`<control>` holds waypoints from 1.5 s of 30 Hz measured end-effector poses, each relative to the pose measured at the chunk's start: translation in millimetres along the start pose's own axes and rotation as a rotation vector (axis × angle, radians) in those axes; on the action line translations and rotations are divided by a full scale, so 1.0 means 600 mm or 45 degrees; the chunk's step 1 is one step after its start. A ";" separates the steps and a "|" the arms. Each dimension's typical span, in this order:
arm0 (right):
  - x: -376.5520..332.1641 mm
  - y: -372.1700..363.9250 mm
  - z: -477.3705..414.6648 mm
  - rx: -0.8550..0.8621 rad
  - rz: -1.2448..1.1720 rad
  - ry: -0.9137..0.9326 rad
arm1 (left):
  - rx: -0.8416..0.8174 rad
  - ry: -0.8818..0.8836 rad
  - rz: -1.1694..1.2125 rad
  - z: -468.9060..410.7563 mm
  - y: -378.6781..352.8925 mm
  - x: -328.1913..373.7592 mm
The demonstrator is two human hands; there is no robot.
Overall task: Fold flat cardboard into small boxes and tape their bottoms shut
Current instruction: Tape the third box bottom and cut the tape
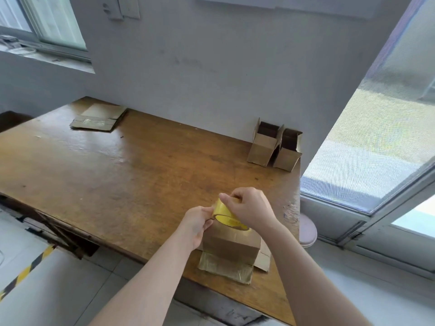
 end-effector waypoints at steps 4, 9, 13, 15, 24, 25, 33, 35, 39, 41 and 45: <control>0.008 -0.004 -0.001 -0.227 -0.034 -0.038 | 0.074 -0.029 -0.120 -0.019 0.009 -0.008; 0.038 -0.014 0.014 -0.453 -0.458 -0.074 | 0.168 -0.073 -0.102 -0.036 0.024 -0.006; 0.049 -0.014 0.016 -0.287 -0.378 -0.056 | 0.215 -0.096 -0.230 -0.042 0.026 -0.012; 0.053 -0.005 0.016 -0.162 -0.206 -0.063 | 0.224 -0.112 -0.310 -0.040 0.023 -0.015; 0.055 -0.001 0.004 -0.142 0.159 -0.199 | 0.330 -0.053 -0.250 -0.046 0.030 -0.021; 0.060 -0.003 0.005 -0.143 0.118 -0.210 | 0.334 -0.058 -0.246 -0.050 0.031 -0.021; 0.049 -0.019 0.008 -0.022 0.186 -0.176 | 0.345 -0.016 -0.116 -0.062 0.058 -0.031; 0.036 -0.027 -0.001 -0.027 0.264 -0.146 | 0.359 0.034 -0.091 -0.060 0.067 -0.033; 0.035 -0.034 -0.012 -0.045 0.322 -0.163 | 0.340 0.122 -0.081 -0.063 0.065 -0.035; 0.032 -0.038 -0.016 -0.052 0.332 -0.156 | 0.341 0.164 -0.101 -0.063 0.066 -0.036; 0.024 -0.045 -0.024 -0.062 0.345 -0.144 | 0.327 0.242 -0.183 -0.060 0.064 -0.042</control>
Point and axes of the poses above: each hand's wrist, its own z-axis away from the middle knuckle, its own y-axis out of the back of the hand, x = y × z, the point moved 6 cm from there along -z, towards the middle knuckle, and after that the axes turned 7 degrees about z, right-handed, at the moved point
